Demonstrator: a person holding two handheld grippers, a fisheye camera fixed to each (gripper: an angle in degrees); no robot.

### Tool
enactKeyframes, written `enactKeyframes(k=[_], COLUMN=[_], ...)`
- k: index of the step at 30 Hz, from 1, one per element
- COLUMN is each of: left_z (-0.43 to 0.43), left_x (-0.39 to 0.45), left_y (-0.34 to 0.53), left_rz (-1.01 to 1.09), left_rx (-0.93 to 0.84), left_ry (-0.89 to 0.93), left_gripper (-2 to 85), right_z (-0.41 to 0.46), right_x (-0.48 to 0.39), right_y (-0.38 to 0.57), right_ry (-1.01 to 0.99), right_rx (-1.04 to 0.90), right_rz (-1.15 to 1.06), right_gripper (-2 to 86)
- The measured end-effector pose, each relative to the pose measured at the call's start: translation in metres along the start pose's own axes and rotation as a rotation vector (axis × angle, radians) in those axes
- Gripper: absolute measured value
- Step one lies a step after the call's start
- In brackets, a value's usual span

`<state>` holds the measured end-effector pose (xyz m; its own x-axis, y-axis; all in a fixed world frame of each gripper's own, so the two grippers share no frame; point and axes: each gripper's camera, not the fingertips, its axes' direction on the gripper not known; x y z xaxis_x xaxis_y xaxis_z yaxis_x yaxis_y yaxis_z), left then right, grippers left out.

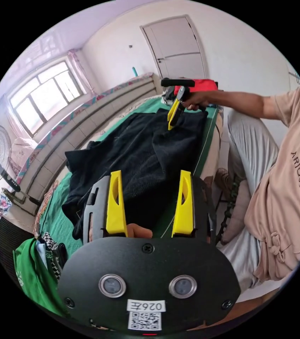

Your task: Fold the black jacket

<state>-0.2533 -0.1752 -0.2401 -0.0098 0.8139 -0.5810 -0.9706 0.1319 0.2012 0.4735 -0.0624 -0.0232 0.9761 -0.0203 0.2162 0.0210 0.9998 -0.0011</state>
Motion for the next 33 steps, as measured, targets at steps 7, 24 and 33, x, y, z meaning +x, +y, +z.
enactKeyframes(k=[7,24,33], left_z=[0.108,0.186,0.393], left_x=[-0.015,-0.185,-0.152], left_y=[-0.009,0.057,0.081], left_rz=[0.03,-0.358,-0.125], left_rx=[-0.257,0.12,-0.383], left_ry=[0.241,0.362,0.524], left_gripper=[1.2,5.4,-0.5], right_z=[-0.012,-0.022,0.211], right_x=[-0.011,-0.048,-0.142], right_y=[-0.022,-0.215,-0.23], right_ry=[-0.132,0.145,0.032], right_rx=[-0.058,0.364,0.092], right_rz=[-0.107,0.065,-0.219], right_gripper=[-0.5,4.4,-0.9])
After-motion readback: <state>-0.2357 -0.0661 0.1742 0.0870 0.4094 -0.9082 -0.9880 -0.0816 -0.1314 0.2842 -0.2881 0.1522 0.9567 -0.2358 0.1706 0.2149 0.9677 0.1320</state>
